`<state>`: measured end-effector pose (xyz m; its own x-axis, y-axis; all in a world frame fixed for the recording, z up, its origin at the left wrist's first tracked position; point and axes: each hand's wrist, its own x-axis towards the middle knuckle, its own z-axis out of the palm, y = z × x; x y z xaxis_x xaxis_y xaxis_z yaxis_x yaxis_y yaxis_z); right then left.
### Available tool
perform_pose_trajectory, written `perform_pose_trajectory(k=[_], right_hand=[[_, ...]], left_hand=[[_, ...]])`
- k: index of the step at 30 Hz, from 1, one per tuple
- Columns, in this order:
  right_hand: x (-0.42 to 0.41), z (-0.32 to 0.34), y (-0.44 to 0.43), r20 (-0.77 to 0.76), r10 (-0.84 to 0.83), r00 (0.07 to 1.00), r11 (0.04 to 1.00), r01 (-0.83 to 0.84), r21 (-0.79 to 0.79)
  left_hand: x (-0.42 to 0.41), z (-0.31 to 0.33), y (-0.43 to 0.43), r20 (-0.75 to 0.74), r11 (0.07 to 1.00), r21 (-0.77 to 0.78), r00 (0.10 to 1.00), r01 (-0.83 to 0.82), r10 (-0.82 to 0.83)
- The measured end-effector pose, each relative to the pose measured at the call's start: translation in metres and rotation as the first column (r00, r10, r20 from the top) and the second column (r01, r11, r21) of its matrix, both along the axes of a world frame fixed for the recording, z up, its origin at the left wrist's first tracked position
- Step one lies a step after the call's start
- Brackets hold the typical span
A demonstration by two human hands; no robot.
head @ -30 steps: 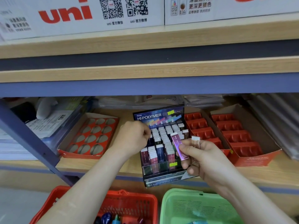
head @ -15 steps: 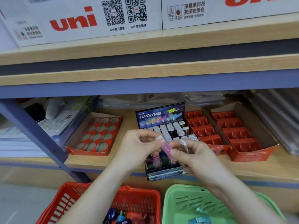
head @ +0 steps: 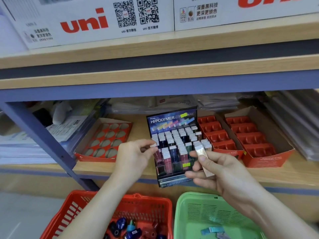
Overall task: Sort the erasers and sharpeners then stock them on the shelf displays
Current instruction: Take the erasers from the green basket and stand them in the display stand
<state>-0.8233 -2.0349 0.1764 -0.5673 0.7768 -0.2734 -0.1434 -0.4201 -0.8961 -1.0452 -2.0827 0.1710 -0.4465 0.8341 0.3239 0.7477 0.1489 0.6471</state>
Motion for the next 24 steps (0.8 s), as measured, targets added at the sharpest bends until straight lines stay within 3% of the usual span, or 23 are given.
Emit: perform_pose_trajectory(k=[4, 8, 18, 20, 22, 24], right_hand=[[0.012, -0.002, -0.001, 0.033, 0.028, 0.999, 0.999, -0.027, -0.036], [0.025, -0.006, -0.002, -0.001, 0.029, 1.000, 0.992, -0.029, -0.125], [0.038, -0.015, -0.016, 0.134, -0.041, 0.990, 0.996, 0.030, 0.082], [0.036, -0.013, -0.016, 0.142, -0.034, 0.989, 0.993, 0.017, 0.120], [0.035, -0.011, -0.015, 0.163, -0.003, 0.987, 0.986, -0.025, 0.166], [0.034, -0.011, -0.015, 0.201, 0.034, 0.979, 0.969, -0.082, 0.235]], left_hand=[[0.001, -0.010, 0.001, -0.181, 0.997, -0.016, 0.980, 0.077, -0.078], [0.006, -0.022, 0.001, -0.236, 0.996, 0.014, 0.968, 0.086, -0.080], [0.015, -0.016, -0.002, -0.260, 0.999, -0.019, 0.965, -0.030, 0.024], [0.028, -0.003, -0.010, -0.181, 0.999, 0.033, 0.983, -0.020, 0.026], [0.053, 0.013, -0.019, 0.111, 0.996, 0.007, 0.989, 0.093, -0.093], [0.078, 0.022, -0.022, 0.384, 0.963, -0.028, 0.892, 0.269, -0.238]])
